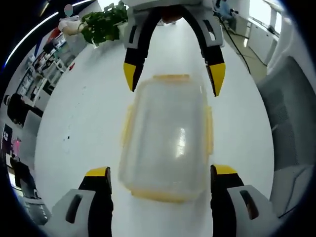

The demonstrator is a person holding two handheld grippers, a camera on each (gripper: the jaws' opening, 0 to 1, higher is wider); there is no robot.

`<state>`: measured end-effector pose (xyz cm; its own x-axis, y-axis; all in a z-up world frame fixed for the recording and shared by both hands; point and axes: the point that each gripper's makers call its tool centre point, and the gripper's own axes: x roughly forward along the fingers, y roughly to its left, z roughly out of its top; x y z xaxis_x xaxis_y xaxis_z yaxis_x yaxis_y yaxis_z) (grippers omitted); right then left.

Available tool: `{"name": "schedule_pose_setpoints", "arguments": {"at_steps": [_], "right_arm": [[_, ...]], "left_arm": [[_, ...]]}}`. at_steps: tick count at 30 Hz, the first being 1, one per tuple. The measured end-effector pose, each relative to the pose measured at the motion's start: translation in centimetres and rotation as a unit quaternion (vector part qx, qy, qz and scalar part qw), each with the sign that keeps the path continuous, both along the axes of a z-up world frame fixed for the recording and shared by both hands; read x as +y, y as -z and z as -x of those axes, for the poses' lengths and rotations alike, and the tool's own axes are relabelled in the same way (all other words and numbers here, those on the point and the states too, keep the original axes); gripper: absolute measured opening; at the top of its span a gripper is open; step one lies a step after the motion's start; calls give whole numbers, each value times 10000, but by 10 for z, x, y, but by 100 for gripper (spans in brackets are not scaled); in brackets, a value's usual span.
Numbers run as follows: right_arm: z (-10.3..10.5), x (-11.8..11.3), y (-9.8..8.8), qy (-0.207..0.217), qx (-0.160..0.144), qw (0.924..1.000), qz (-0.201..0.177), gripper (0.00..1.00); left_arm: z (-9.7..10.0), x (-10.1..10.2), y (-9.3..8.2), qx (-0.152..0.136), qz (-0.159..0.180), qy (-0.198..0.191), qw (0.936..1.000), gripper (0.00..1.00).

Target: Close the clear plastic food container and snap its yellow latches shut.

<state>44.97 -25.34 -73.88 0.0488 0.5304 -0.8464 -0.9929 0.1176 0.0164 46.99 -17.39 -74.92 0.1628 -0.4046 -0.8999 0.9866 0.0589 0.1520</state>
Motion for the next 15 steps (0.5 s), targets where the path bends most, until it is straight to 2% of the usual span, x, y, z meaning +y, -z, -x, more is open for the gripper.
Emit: {"name": "schedule_pose_setpoints", "arguments": {"at_steps": [3,10,15], "right_arm": [[0,0,3,43,21,10000,-6,77],[-5,-6,10,21,-129,9998,146,73],[-4,-6,10,33,-64,9999,142,72]], "left_arm": [[-2,2,6,-48,-148,85,9998,82],[-2,-2,12,-39,-191,190,9996,82],[0,-1,14,-14,-296,258,9992,80]]}}
